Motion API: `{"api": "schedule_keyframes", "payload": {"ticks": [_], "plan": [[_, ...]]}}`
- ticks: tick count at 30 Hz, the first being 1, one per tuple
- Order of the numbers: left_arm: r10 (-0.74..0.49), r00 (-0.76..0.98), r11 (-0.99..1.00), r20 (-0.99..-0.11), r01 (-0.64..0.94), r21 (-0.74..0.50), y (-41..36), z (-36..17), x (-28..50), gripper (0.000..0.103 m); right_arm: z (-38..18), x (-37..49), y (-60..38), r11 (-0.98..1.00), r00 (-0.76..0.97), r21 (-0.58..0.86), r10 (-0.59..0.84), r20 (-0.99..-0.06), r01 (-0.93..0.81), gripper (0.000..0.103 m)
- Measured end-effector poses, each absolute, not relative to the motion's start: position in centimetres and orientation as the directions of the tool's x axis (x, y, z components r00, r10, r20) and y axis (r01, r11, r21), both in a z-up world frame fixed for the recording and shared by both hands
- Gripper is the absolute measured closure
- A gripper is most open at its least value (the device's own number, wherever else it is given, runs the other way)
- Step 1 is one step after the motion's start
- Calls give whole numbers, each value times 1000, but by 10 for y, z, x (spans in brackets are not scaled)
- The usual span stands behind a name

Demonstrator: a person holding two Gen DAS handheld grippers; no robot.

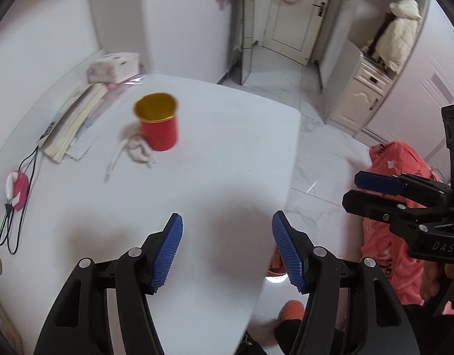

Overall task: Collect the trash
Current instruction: 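Bring both tools back over the desk toward the red cup and rope, then grasp the red-gold paper cup with the right tool while the left tool grasps the white rope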

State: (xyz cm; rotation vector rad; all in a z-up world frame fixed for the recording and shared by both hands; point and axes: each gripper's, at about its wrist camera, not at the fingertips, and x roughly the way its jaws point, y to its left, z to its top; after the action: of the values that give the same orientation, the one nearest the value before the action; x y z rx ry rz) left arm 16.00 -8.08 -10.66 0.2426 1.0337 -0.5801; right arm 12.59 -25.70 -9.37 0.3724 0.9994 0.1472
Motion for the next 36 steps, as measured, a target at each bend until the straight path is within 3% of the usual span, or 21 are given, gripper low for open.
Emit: {"api": "schedule_keyframes", "payload": {"ticks": [18,21,30,36], "plan": [[-263,397,866,-879,498,-33,-30,-149,285,39,-138,307,-180,944,495,310,324,-806,-113,45],[-258,390,865,-884,500,-32,-26,-158,299,39,-147,332,-173,951,494,282,309,-813,-130,37],[-294,344,835,-892,546,-64,-32,-171,318,39,-168,366,-168,960,484,246,279,-829,-132,31],[-299,325,826,-897,558,-73,-39,-179,325,38,-182,380,-170,963,461,228,270,-845,-146,34]]}}
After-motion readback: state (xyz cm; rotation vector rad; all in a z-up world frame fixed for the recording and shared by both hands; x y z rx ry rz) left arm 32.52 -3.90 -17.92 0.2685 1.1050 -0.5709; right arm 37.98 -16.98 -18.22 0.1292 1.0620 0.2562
